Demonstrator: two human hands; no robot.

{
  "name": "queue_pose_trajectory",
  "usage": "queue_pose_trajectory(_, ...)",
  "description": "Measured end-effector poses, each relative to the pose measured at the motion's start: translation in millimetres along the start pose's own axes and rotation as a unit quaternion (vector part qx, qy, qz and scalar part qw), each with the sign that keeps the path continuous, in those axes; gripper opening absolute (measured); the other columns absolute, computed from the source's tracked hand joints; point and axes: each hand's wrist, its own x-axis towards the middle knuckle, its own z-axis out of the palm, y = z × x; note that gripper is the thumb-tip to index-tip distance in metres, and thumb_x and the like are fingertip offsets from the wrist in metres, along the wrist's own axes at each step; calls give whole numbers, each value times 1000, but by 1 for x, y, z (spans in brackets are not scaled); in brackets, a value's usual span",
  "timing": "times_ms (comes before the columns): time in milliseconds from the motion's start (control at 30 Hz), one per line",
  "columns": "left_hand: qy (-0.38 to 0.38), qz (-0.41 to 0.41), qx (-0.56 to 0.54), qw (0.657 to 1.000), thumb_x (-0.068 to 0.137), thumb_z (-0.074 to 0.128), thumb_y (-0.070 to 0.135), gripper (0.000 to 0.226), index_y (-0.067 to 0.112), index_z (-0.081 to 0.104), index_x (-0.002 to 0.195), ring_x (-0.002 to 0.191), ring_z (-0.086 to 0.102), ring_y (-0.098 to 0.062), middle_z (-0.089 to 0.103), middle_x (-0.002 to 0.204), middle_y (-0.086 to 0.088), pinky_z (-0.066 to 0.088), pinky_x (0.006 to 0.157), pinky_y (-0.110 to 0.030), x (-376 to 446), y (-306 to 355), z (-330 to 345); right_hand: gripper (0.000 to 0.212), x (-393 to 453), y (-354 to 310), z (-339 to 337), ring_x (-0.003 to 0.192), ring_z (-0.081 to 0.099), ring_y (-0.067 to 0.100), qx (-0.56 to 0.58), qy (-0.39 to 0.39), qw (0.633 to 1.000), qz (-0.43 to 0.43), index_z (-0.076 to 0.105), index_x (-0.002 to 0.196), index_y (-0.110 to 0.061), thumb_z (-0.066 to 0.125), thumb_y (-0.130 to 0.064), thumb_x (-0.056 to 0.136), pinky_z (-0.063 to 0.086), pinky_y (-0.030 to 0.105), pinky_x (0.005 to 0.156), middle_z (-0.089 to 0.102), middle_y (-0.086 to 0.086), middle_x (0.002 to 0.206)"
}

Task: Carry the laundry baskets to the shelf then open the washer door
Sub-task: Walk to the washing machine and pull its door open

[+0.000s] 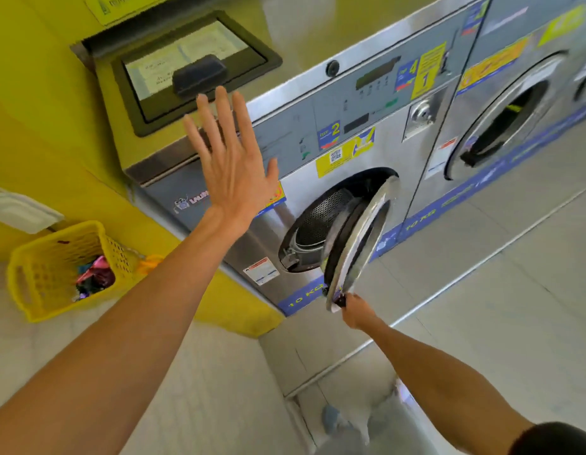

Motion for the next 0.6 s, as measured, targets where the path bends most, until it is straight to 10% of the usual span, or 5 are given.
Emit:
queue_pose_trajectory(133,-24,178,4,984,85,59,40,91,6,14,156,151,8,-44,12,163,-24,11,119,-63,-33,4,14,41,-14,56,-19,120,56,36,-39,-8,999,16,55,130,-11,45,-13,90,46,41,100,57,18,130)
queue_pose_trajectory(433,-221,275,101,930,74,75,45,85,4,43,141,142,22,-51,35,151,-28,26,111,-64,-56,-4,36,58,-67,155,-80,132,45,33,-54,20,998,41,41,145,-29,48,-17,89,40,49,105,40,5,146)
queue_pose_trajectory(600,-242,308,95,915,79,71,49,83,5,44,143,141,28,-47,39,148,-28,28,112,-60,-64,28,35,96,-81,191,-98,140,30,37,-80,44,994,60,25,152,-33,71,-57,72,31,55,107,29,13,150)
